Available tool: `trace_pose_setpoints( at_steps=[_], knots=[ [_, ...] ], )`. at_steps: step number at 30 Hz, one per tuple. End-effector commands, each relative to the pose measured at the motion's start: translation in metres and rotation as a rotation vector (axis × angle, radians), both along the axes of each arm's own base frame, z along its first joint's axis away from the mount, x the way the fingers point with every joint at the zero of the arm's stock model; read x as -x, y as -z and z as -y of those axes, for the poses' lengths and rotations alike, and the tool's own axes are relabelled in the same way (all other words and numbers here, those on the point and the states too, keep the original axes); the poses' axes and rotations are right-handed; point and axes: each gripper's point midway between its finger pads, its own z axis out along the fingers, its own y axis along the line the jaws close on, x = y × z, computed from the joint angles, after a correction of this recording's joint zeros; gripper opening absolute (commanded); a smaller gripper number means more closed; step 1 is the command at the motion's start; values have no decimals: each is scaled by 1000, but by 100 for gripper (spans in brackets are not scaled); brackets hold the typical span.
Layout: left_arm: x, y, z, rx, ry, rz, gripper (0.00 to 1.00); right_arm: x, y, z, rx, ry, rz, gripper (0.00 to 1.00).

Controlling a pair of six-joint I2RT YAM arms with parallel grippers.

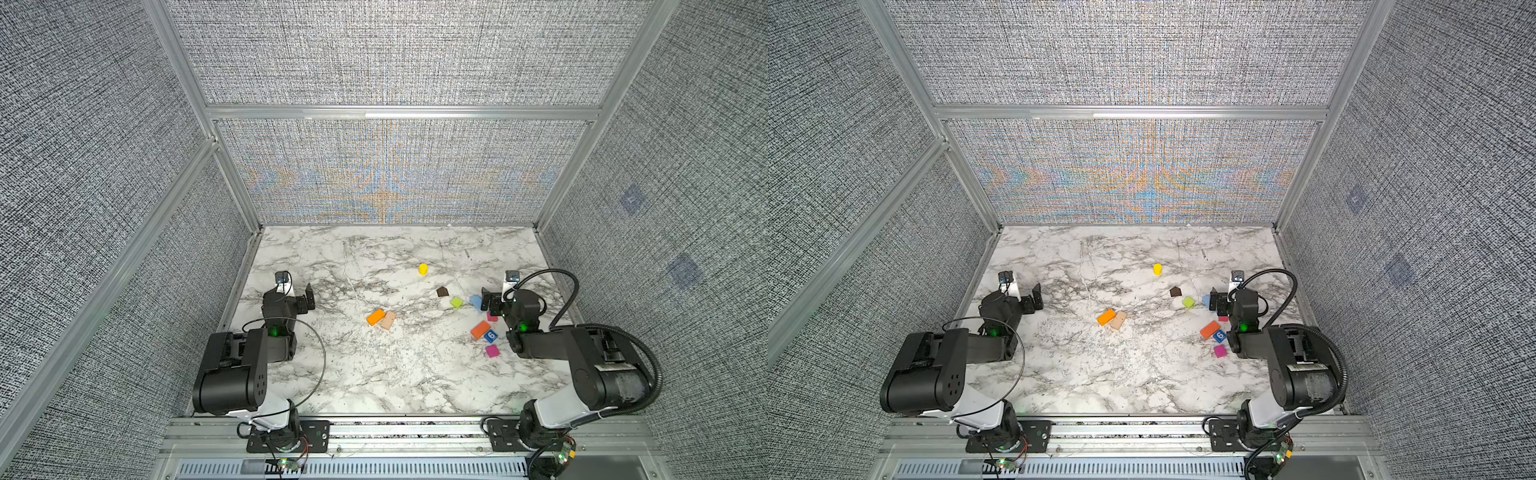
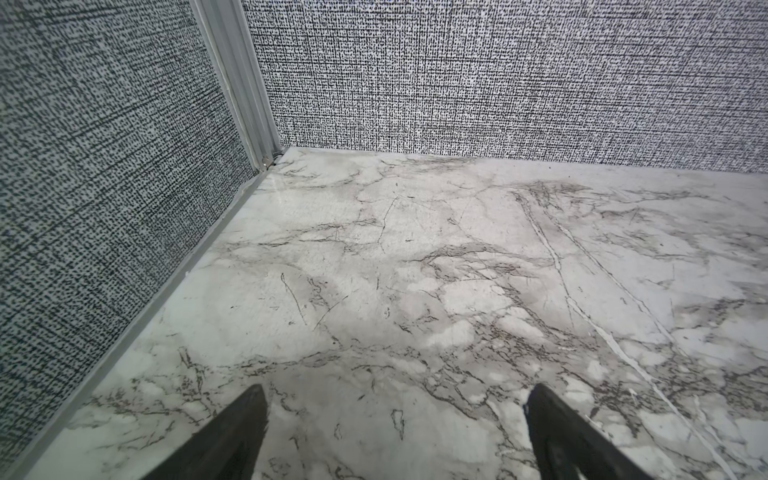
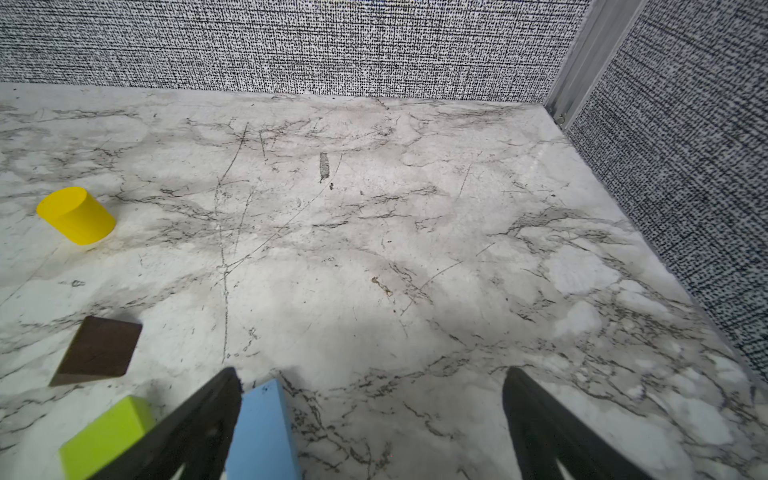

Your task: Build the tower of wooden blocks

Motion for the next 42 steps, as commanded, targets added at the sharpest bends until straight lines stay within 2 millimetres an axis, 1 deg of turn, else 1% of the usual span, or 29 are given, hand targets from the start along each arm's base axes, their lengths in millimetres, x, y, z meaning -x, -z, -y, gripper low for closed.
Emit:
trace_pose_setpoints(
  at_steps=[1, 3, 5, 6, 7, 9, 12, 13, 15, 16, 18, 20, 22, 24, 29, 32, 36, 39, 42],
  knots=[
    [1, -1, 2, 7, 10, 4, 99, 0, -4, -3, -12, -15, 17, 99],
    [3, -4, 1, -11, -8, 17, 99, 0, -7, -5, -2, -24, 27, 99],
    [10, -12, -13, -55, -158, 38, 99, 3, -20, -14, 34, -48, 42, 99],
    [14, -17, -14, -80, -199, 50, 99, 6, -26, -15, 59, -39, 36, 99],
    [14, -27, -11, -121, -208, 70, 99, 8, -36, -15, 72, -30, 44, 99],
    [18, -43, -8, -139, -212, 45, 99, 15, -56, -10, 79, 13, 64, 99],
    [21, -80, -15, -112, -259, 53, 99, 27, -91, -3, 40, 61, 93, 99],
    [20, -93, -13, -102, -253, 56, 99, 30, -102, -3, 20, 69, 98, 99],
    [21, -114, -7, -83, -220, -1, 99, 38, -124, -2, -47, 91, 113, 99],
    [21, -123, -1, -71, -189, -38, 99, 43, -130, 1, -88, 119, 115, 99],
    [26, -134, 10, -8, -160, -121, 99, 55, -141, 4, -167, 154, 131, 99],
    [33, -144, 19, 45, -153, -163, 99, 64, -147, 0, -242, 148, 128, 99],
    [38, -146, 33, 90, -126, -218, 99, 69, -149, -9, -299, 116, 84, 99],
    [43, -141, 53, 97, -90, -290, 99, 72, -147, -21, -339, 67, 5, 98],
    [49, -126, 106, 64, -11, -400, 99, 79, -134, -39, -305, -3, -214, 98],
    [44, -116, 135, 16, 12, -441, 99, 84, -124, -48, -294, -25, -316, 98],
    [29, -102, 176, -77, 92, -536, 99, 84, -110, -60, -246, -49, -383, 98],
    [22, -88, 196, -167, 137, -635, 99, 79, -98, -70, -239, -70, -432, 98],
    [16, -71, 203, -208, 107, -713, 99, 72, -90, -78, -237, -89, -476, 97]
  ],
)
